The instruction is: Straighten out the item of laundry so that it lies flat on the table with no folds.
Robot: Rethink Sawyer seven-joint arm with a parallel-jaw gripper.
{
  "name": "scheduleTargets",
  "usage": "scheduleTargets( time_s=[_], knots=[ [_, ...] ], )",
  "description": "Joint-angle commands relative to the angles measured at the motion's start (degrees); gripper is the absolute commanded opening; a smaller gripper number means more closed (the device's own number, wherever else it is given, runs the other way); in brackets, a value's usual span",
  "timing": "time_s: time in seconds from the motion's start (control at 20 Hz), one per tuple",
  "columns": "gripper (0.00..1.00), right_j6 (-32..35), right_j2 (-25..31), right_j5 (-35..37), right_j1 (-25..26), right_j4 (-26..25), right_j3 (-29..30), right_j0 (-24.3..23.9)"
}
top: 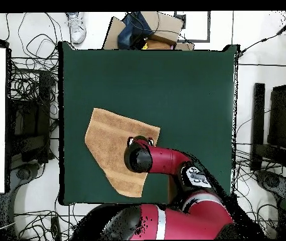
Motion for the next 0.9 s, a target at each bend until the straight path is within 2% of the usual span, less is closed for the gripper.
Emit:
scheduleTargets(
  time_s=[0.05, 0.2, 0.5, 0.65, 0.9],
  knots=[
    [0.0, 11.9, 3.2, 7.0, -5.1, 4.5, 4.5, -0.2],
    [0.0, 12.2, 2.6, 6.3, -4.7, 5.2, 4.8, 1.2],
    [0.0, 12.9, 0.7, 0.4, 1.0, 5.4, 3.1, 4.1],
    [0.0, 12.9, -0.8, -1.9, 2.2, 5.2, 2.0, 6.3],
    [0.0, 12.8, -0.8, -1.2, 3.5, 6.1, 0.5, 7.1]
  ],
)
